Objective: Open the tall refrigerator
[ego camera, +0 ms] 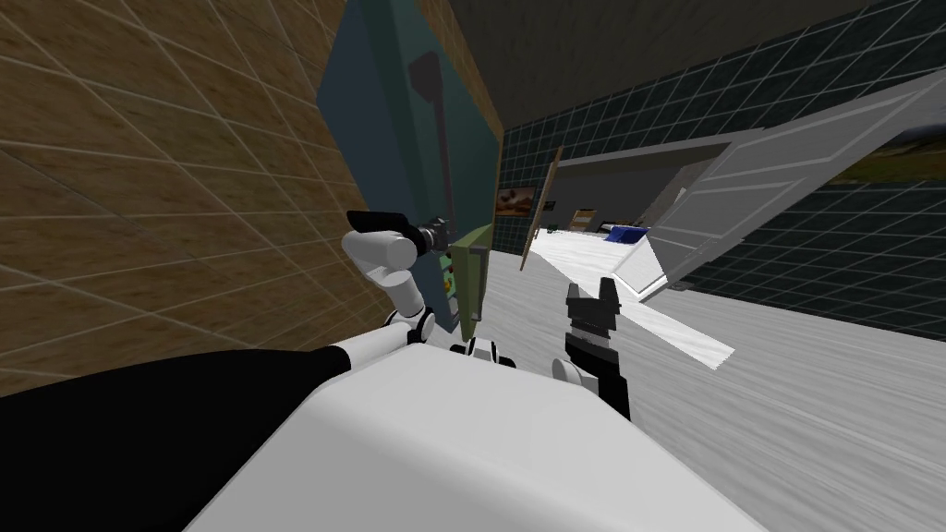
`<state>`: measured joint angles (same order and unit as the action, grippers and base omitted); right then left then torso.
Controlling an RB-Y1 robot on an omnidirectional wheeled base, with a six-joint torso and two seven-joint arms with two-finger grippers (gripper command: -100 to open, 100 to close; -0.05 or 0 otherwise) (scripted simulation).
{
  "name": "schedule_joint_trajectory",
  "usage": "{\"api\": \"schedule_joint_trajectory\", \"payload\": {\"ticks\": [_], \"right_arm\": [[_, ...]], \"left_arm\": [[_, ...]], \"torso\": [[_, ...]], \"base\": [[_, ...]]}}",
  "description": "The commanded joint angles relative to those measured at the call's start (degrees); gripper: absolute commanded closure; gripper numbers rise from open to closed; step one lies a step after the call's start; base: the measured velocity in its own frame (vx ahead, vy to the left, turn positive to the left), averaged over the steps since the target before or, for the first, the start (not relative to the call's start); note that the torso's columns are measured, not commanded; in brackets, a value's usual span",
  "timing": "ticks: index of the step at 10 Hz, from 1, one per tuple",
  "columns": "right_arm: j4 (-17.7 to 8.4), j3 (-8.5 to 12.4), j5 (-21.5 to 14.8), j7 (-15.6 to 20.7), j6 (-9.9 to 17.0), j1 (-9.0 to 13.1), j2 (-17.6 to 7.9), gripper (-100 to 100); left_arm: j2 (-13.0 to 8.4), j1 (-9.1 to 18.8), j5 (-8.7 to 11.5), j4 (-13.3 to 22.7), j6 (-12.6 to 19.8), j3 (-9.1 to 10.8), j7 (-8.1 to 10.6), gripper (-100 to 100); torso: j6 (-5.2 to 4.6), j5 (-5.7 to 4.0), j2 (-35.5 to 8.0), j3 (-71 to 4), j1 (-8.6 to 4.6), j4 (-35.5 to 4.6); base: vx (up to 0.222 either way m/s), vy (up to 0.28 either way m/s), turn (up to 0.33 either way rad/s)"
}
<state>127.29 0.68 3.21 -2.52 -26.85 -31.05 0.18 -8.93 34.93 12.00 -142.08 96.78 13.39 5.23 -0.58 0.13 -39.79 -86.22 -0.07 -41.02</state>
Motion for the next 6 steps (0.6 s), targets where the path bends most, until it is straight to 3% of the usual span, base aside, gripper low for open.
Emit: {"api": "schedule_joint_trajectory", "payload": {"ticks": [1, 3, 6], "right_arm": [[0.0, 0.0, 0.0, 0.0, 0.0, 0.0, 0.0, 0], [0.0, 0.0, 0.0, 0.0, 0.0, 0.0, 0.0, 0], [0.0, 0.0, 0.0, 0.0, 0.0, 0.0, 0.0, 0]], "left_arm": [[-0.6, 1.4, 0.7, -0.6, 3.0, -0.05, 0.17, -100], [-1.5, 3.2, 1.3, -3.8, 5.4, 0.05, 0.33, -100], [-1.5, 3.4, 1.3, -4.5, 5.2, 0.08, 0.32, -100]], "torso": [[-0.03, -0.04, -0.1, 0.0, -0.07, 0.0], [0.03, -0.13, -0.3, 0.2, -0.14, -0.3], [0.32, -0.1, -1.4, 0.9, -0.14, -0.6]], "base": [[0.002, 0.098, -0.042], [0.004, 0.102, -0.045], [-0.007, 0.048, -0.001]]}}
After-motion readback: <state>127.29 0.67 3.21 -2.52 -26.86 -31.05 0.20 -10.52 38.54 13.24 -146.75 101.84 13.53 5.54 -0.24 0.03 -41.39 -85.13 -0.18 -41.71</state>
